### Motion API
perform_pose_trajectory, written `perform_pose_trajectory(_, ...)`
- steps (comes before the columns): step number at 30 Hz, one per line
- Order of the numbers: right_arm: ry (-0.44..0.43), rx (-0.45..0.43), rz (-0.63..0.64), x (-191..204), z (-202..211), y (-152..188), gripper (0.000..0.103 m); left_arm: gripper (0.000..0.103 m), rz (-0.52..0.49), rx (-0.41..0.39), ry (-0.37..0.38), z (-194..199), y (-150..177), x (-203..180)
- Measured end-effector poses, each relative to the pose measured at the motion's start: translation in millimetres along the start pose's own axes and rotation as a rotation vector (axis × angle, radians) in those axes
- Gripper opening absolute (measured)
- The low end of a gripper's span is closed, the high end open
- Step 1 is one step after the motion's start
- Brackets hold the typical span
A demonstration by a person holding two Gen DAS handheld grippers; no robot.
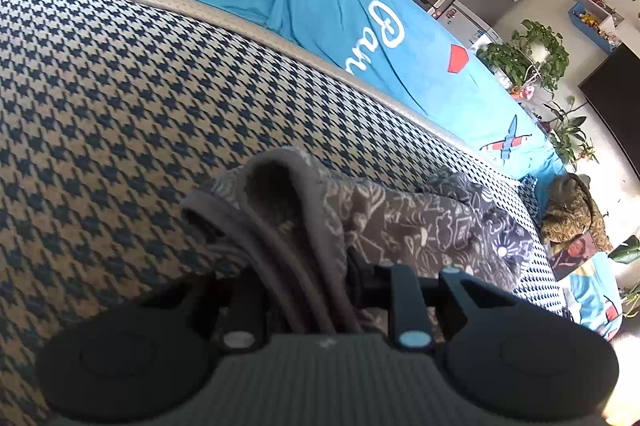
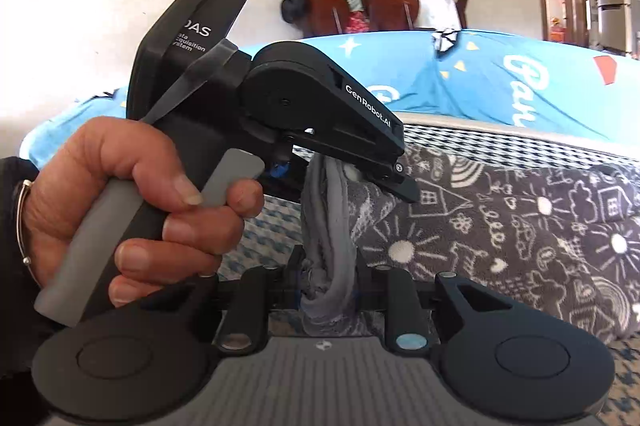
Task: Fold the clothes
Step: 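Lift the held jacket edge with the right gripper and fold it over, then open the right gripper and release the jacket onto the bundle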
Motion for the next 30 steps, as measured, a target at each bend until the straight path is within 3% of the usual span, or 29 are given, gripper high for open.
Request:
perform_pose_trajectory(7,-0.111,0.026,0.008,42.1,-26.3,0.2,0.022,0.021,0.017,0.005,-0.070,32.0,-5.8,44.0)
perform_pose_trajectory(12,-0.135,0.062,-0.001,47.2,-40.0,4.7,0.022,0.022,0.054,0.027,-0.107,32.7,0.3,64.1)
perform_pose_trajectory(17,-0.142,0.091,0.025,36.8,-40.7,6.6,0.026,0.036,0.095,0.075,-0.186,19.8,13.3,74.6)
perform_pose_trajectory(18,-0.153,0.093,0.033,34.0,-37.0,5.0,0.028,0.045,0.106,0.083,-0.207,17.9,16.0,77.3)
perform_pose_trajectory(20,-0.170,0.090,0.044,27.6,-30.8,-1.4,0.028,0.048,0.126,0.086,-0.239,17.7,20.0,82.6)
perform_pose_trajectory(23,-0.162,0.071,0.058,13.4,-21.2,-13.8,0.028,0.050,0.151,0.027,-0.249,29.9,19.3,86.8)
perform_pose_trajectory(25,-0.145,0.059,0.063,3.6,-11.4,-17.1,0.029,0.063,0.187,-0.037,-0.259,44.0,16.1,91.0)
perform_pose_trajectory(27,-0.105,0.046,0.065,-9.2,-5.4,-21.7,0.030,0.068,0.218,-0.094,-0.297,58.2,12.1,97.2)
perform_pose_trajectory(30,-0.060,0.033,0.048,-30.5,0.7,-31.0,0.030,0.069,0.236,-0.150,-0.353,73.7,8.2,105.2)
Point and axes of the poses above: each gripper's, at about its wrist camera, not at the fingertips, and z roughly against the way its jaws point, x to its left, y to its underside, the point moved 8 cm from there along -z, roughly the way its jaws point, and after that the axes turned 15 degrees about -z, right-handed, at the moved point
